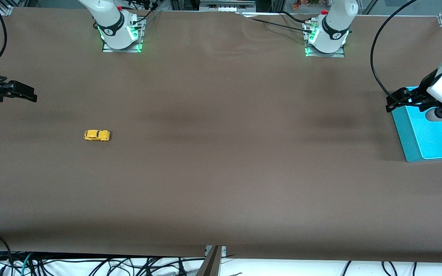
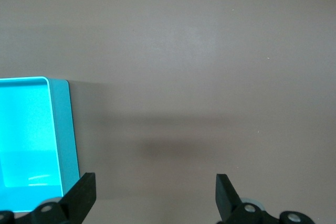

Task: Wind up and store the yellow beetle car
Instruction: 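Move the right gripper toward the yellow toy car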

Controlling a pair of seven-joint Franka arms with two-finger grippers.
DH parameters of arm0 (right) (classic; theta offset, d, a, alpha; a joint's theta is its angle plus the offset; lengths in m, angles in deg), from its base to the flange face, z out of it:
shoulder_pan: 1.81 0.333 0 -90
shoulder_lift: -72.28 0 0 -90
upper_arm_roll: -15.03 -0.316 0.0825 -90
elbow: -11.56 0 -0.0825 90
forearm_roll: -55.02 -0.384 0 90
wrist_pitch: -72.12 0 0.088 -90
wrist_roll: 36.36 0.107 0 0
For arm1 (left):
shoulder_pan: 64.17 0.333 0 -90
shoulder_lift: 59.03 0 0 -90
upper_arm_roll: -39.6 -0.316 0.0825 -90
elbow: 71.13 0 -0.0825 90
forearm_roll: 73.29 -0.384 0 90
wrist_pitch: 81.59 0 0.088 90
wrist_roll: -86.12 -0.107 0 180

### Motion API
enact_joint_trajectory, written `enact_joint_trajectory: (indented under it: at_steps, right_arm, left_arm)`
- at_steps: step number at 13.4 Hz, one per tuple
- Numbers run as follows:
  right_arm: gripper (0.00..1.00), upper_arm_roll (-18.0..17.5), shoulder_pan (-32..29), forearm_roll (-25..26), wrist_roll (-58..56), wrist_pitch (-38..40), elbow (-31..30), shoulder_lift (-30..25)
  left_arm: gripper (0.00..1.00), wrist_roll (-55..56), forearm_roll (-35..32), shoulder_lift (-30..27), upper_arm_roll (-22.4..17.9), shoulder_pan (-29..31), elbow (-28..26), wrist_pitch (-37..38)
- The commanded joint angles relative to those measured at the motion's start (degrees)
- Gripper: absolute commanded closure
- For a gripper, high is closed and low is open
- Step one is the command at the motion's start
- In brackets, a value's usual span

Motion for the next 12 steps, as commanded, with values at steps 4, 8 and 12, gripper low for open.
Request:
enact_joint_trajectory:
  at_steps: [4, 8, 12]
  right_arm:
    - [0.00, -0.32, -0.46, -0.81, 0.17, -0.06, 0.07, -0.32]
    - [0.00, -0.23, -0.46, -0.90, 0.35, -0.15, 0.07, -0.41]
    - [0.00, -0.40, -0.02, -0.99, 0.61, -0.07, 0.07, 0.12]
  left_arm:
    - [0.00, -0.04, 1.53, 0.49, 0.20, 0.40, 1.48, 1.20]
    - [0.00, -0.04, 1.53, 0.49, 0.20, 0.40, 1.57, 1.20]
    - [0.00, -0.04, 1.53, 0.49, 0.20, 0.40, 1.57, 1.20]
